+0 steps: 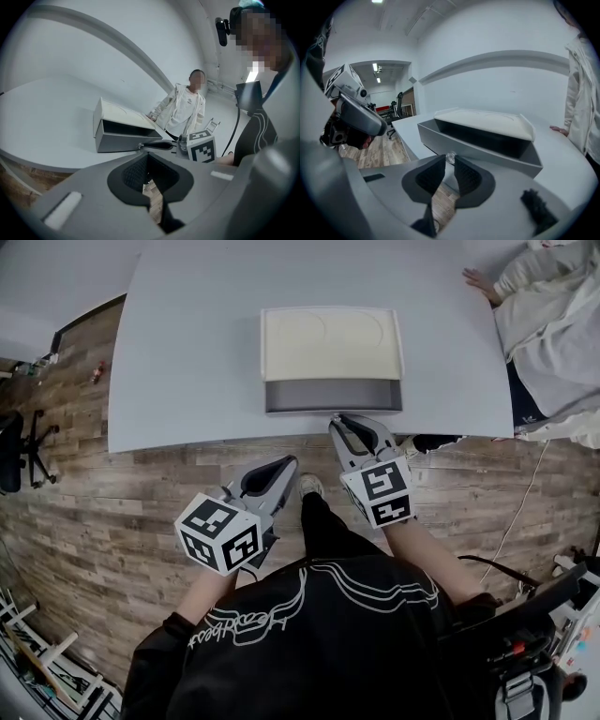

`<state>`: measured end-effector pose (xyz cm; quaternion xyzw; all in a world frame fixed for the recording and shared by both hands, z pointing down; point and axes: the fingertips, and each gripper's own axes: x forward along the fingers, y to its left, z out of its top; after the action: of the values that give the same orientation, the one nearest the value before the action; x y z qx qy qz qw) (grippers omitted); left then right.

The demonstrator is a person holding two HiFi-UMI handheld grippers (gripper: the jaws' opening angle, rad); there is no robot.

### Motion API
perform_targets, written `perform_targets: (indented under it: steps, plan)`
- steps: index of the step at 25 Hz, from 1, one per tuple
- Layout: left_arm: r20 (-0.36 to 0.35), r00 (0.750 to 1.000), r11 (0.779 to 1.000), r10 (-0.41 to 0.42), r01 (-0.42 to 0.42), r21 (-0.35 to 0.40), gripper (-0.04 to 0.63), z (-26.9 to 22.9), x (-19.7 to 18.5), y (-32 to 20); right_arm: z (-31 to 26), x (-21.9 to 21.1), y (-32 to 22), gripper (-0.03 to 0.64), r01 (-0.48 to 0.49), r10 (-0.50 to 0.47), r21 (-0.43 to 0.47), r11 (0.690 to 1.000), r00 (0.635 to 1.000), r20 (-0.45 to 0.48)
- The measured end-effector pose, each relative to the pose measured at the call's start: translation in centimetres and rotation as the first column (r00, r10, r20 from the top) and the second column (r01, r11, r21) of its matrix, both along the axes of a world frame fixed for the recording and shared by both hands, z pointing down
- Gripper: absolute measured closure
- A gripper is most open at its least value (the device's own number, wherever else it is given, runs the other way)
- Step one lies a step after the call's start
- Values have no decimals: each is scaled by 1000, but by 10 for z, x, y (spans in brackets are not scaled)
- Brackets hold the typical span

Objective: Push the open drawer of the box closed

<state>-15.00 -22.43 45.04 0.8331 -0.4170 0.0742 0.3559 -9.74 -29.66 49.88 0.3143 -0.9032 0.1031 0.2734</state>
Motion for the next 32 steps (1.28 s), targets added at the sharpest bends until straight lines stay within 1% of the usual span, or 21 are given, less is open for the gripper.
perform_targets:
  steps: [3,7,14,18,23,28,32]
  plan:
    - [-1,1000,1000,4,-4,-5,589,2,-2,-6,0,-3,-10,552,5,-5,-12,1000,1000,-13]
    - [-3,1000,1000,6,-6,-7,589,4,-5,-13,0,-6,-23,552,1,-1,-48,999,1000,0]
    - [-4,1000,1000,4,-4,-12,589,6,-7,-25,-1,-8,-43,552,2,-2,-60,998,1000,-12]
    - [-9,1000,1000,4,-4,-20,589,9,-7,-28,0,-6,-49,551,-9,9,-74,997,1000,5]
    - [-3,1000,1000,-2,1,-20,589,9,-16,-29,1,-15,-54,551,2,0,-86,996,1000,16]
    - [-1,1000,1000,2,-2,-9,589,5,-17,-20,0,-15,-51,551,-2,3,-59,998,1000,13]
    - [0,1000,1000,21,-21,1,589,-2,-8,-10,-11,-6,-37,551,0,1,-29,1000,999,43]
